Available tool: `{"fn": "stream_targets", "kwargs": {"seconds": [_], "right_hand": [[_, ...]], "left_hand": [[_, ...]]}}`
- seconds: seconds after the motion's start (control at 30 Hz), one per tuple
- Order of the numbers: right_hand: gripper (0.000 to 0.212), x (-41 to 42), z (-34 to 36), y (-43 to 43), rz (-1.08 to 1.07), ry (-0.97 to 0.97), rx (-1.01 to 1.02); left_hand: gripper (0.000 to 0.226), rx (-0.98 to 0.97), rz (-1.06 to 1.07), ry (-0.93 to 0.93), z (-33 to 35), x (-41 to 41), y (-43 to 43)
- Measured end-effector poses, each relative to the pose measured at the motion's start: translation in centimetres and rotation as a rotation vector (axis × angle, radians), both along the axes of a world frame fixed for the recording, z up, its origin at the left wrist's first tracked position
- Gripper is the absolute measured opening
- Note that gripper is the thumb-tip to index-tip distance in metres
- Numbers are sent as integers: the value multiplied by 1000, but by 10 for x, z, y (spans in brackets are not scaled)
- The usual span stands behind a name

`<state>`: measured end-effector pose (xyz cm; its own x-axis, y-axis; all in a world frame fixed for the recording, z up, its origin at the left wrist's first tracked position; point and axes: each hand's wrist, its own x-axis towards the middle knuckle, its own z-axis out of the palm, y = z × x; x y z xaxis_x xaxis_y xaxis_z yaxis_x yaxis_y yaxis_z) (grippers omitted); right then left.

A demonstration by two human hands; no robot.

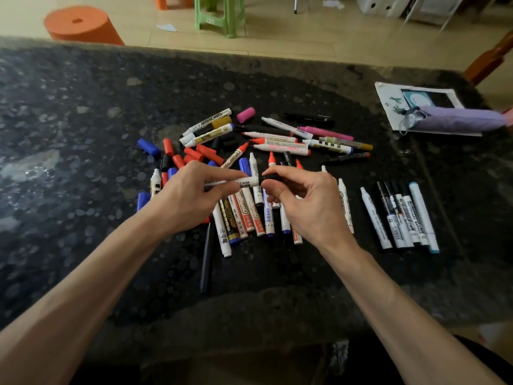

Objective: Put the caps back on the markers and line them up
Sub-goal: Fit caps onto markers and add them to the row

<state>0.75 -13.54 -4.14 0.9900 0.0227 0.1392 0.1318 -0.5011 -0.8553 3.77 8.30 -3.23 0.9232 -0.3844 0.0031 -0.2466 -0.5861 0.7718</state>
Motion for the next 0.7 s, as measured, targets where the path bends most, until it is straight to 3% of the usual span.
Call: {"fn": "stream_targets", "kwargs": {"seconds": [0.27,0.47,0.7], "right_hand": [[17,-2,4,-3,33,-16,30],[16,5,16,-6,-26,129,415],[11,8,15,-15,60,128,331]], "left_hand": [[30,-71,-69,79,-3,-1,-4],[32,-218,-203,201,-1,0,-14],[36,-311,-256,387,2,2,-13]]}}
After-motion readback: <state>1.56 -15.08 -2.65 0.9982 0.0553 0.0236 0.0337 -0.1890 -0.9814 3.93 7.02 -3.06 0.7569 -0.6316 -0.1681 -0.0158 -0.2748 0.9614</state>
